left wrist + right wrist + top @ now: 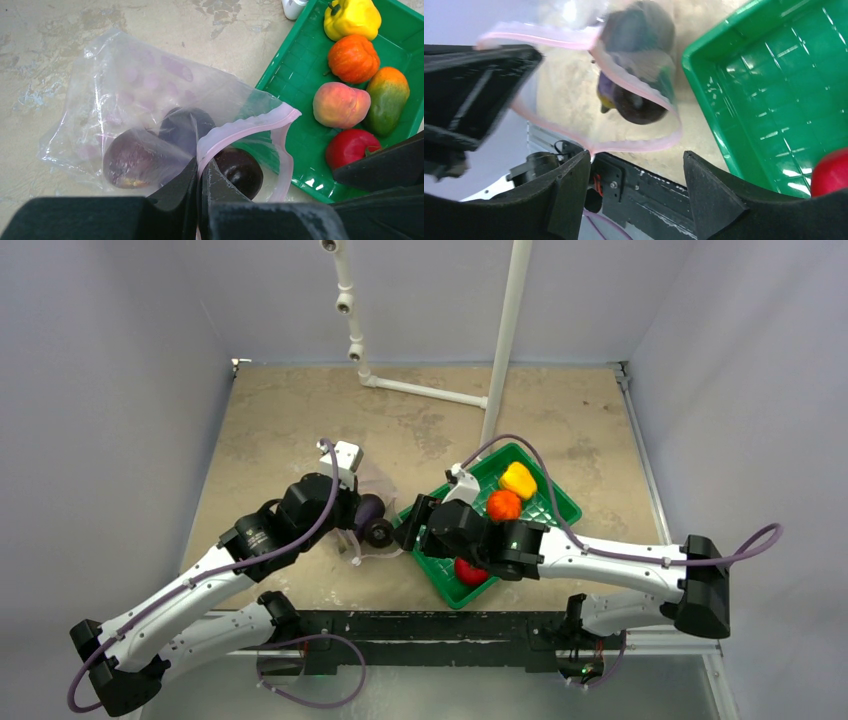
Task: Place the food in the zip-top bag and seal the zipper
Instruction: Place the fake fruit in the zipper food storage bag, then adjust the zipper food storage bag at the center of the board.
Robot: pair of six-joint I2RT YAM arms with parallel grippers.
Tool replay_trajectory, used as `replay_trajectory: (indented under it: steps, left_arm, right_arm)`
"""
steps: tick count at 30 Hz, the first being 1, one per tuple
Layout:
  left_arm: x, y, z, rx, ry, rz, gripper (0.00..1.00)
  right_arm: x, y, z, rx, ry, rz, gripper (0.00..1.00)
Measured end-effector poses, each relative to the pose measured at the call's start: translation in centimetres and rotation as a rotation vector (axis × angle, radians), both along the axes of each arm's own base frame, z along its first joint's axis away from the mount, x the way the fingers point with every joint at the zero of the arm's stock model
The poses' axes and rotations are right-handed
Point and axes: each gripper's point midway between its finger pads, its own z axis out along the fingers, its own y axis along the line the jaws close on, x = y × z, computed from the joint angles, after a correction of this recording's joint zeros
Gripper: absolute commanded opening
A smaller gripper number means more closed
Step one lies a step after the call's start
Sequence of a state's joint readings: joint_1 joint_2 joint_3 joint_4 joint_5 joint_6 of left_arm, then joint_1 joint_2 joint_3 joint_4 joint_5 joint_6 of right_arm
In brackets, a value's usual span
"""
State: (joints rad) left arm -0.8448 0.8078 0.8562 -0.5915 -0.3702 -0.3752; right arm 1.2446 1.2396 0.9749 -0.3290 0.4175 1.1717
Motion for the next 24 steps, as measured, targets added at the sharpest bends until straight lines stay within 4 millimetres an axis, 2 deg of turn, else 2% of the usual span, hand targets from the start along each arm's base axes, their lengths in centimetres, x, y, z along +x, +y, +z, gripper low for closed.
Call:
replay_trajectory:
  steps: [5,10,16,20,24]
  left_arm:
    - [0.0,0.0,0.0,0.0,0.0,0.0,0.0]
    - [0.0,0.0,0.0,0.0,0.0,0.0,0.0]
    - [0.0,0.0,0.0,0.0,0.0,0.0,0.0]
    - [0.0,0.0,0.0,0.0,0.0,0.0,0.0]
    - [0.0,0.0,0.0,0.0,0.0,0.0,0.0]
  right_arm:
    - [-0.6,-0.3,-2.8,-0.019,0.069,-0.019,0.61]
    - [-0.7,0.6,-4.1,0.001,0.115,-0.031,0.51]
    - [-0.6,1.6,-6.5,-0.019,0.16,-0.05,0.46]
    - [-0.5,1.6,-8.4,-0.06,0.185,-0.071,0.44]
    - [-0.5,1.5,-9.5,-0.084,0.2,-0.089,0.39]
